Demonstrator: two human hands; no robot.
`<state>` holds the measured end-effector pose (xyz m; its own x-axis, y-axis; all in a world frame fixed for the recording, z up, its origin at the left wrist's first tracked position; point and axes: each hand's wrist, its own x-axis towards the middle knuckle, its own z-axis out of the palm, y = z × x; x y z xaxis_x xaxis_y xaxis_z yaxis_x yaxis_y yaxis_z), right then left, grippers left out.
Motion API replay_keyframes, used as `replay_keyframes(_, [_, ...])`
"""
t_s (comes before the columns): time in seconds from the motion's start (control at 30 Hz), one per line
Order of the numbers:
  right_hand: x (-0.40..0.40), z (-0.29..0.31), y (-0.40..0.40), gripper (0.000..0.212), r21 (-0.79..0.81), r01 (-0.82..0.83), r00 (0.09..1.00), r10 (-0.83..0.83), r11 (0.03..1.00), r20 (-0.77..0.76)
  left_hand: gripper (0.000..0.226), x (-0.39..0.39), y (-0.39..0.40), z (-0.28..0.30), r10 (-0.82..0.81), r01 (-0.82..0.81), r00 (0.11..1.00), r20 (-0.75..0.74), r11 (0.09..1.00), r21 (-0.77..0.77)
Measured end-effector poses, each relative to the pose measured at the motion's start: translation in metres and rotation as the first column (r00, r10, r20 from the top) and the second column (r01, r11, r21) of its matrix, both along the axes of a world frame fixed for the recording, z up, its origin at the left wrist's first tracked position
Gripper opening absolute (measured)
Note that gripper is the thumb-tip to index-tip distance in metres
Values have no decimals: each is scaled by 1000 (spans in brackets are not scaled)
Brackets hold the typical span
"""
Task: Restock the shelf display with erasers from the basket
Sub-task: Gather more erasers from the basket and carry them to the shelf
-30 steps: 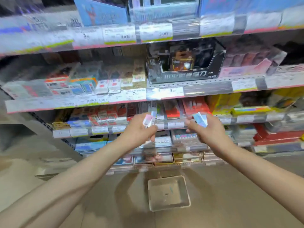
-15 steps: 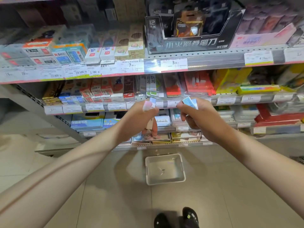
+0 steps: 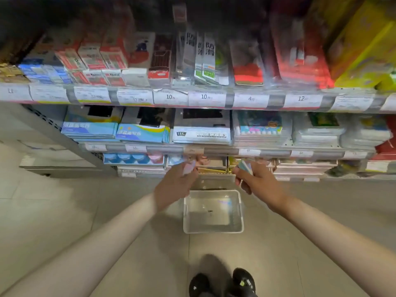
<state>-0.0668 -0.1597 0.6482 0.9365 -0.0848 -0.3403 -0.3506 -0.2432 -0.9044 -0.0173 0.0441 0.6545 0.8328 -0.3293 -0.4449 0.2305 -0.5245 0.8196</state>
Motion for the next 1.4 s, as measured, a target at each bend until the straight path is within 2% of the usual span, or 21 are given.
replay_keyframes(0.07, [5,-57,-4,30,-83,-28,999,25,996,-28,29,2,-2,-57,13,-13,1000,8,999,33])
replay_keyframes(0.2, [14,-184,-14,32,-213,-67,996,52,975,-77,21,8,0,-180,-13,2,999,48,976,218])
replay_keyframes(0.3, [19,-280,-20,28,-269,-83,992,53,959,-118,28,11,1,-274,-51,16,995,85,927,374])
replay_keyframes(0.37, [24,-341,-23,26,-319,-121,985,75,940,-153,24,12,2,-336,-96,36,990,102,879,476])
replay_keyframes(0.43, [28,-401,-26,27,-388,-139,985,86,911,-150,16,16,4,-398,-122,45,987,103,833,552])
replay_keyframes(0.5, [32,-459,-29,34,-468,-161,983,97,869,-158,20,20,7,-453,-157,67,982,102,803,592])
replay_keyframes(0.6, [36,-533,-26,24,-576,-288,947,139,765,-288,22,24,8,-510,-234,87,965,121,717,692])
replay_keyframes(0.73, [39,-604,-20,27,-650,-387,907,143,654,-396,21,25,10,-555,-301,81,937,176,681,728])
replay_keyframes(0.83, [43,-641,-19,33,-696,-460,877,161,552,-452,18,29,7,-567,-447,105,875,187,551,828])
replay_keyframes(0.9, [44,-658,-18,30,-719,-477,870,154,505,-469,17,30,7,-572,-513,104,836,196,499,860])
replay_keyframes(1.0, [44,-674,-17,34,-724,-485,866,152,491,-477,19,30,9,-574,-549,83,807,219,472,878])
replay_keyframes(1.07, [43,-678,-17,39,-734,-541,839,197,410,-507,19,29,9,-572,-592,87,778,210,433,897])
replay_keyframes(1.13, [41,-679,-17,37,-730,-571,820,211,375,-532,18,28,8,-569,-608,96,769,198,416,904])
replay_keyframes(1.2, [40,-677,-17,33,-715,-590,805,206,377,-556,16,27,7,-567,-591,109,782,196,440,891])
replay_keyframes(1.3, [38,-661,-18,34,-691,-587,805,213,423,-554,15,29,9,-564,-488,95,836,249,577,812])
replay_keyframes(1.4, [41,-619,-15,29,-615,-498,856,235,611,-460,28,33,11,-547,-338,87,905,259,743,663])
